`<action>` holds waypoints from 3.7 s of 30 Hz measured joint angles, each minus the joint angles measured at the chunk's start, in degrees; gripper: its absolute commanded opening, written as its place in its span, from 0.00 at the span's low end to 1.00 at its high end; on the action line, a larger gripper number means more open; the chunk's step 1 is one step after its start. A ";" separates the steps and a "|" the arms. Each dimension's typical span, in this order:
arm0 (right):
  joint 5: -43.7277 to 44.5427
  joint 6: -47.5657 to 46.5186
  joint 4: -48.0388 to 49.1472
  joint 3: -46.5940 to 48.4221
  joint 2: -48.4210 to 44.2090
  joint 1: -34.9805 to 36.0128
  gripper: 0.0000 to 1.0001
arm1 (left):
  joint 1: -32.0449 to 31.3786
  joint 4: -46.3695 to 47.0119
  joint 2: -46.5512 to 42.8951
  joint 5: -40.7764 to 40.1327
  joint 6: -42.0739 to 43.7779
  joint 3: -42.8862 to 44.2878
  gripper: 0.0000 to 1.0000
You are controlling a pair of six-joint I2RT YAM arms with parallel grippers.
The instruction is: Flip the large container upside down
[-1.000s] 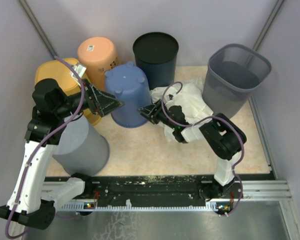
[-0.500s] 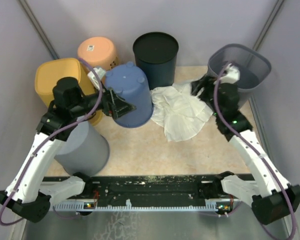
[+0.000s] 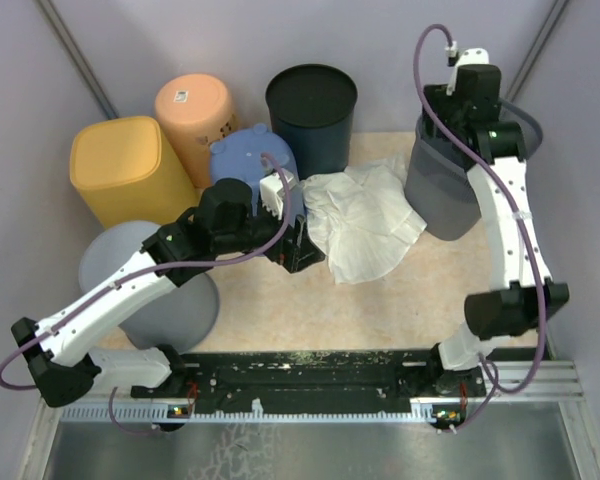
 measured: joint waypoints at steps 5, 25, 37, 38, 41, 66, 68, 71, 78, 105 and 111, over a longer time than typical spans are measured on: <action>-5.14 -3.69 -10.88 3.56 9.40 -0.83 0.78 | -0.02 0.02 -0.46 -2.91 0.20 -0.98 1.00; -3.48 -5.79 -17.38 -3.96 5.90 -0.57 0.00 | 0.00 0.50 -1.49 -5.07 0.17 -2.67 1.00; -5.79 2.43 -21.49 -3.48 -7.76 -1.20 0.00 | 0.00 1.25 -0.83 -4.98 -0.50 -2.99 1.00; -7.28 3.06 -20.63 -3.50 -9.97 -1.22 0.00 | 0.00 1.38 -0.83 -5.03 -0.52 -2.99 1.00; -12.85 6.10 -16.37 -4.57 -17.90 -1.18 0.00 | 0.00 1.18 -0.92 -6.73 -0.79 -2.97 1.00; -57.07 63.01 37.81 -65.26 -51.82 -1.16 0.00 | 6.56 -11.10 -14.47 -15.78 -10.54 2.14 1.00; -57.13 70.40 47.58 -71.63 -52.61 -1.16 0.00 | 6.58 -11.15 -15.26 -15.65 -11.02 2.14 1.00; -56.81 80.52 59.67 -79.45 -52.74 -1.16 0.00 | 6.60 -11.17 -16.09 -15.21 -11.82 2.14 1.00; -53.68 95.19 82.55 -92.21 -53.99 -1.14 0.00 | 6.64 -14.99 -14.45 -14.47 -15.28 2.64 1.00; -44.22 114.79 126.79 -108.91 -31.45 2.69 0.00 | 7.82 -6.78 -15.37 -4.52 -14.75 2.62 1.00; -43.60 114.71 128.37 -108.91 -29.62 3.37 0.00 | 7.87 -6.75 -15.37 -4.76 -14.32 2.62 1.00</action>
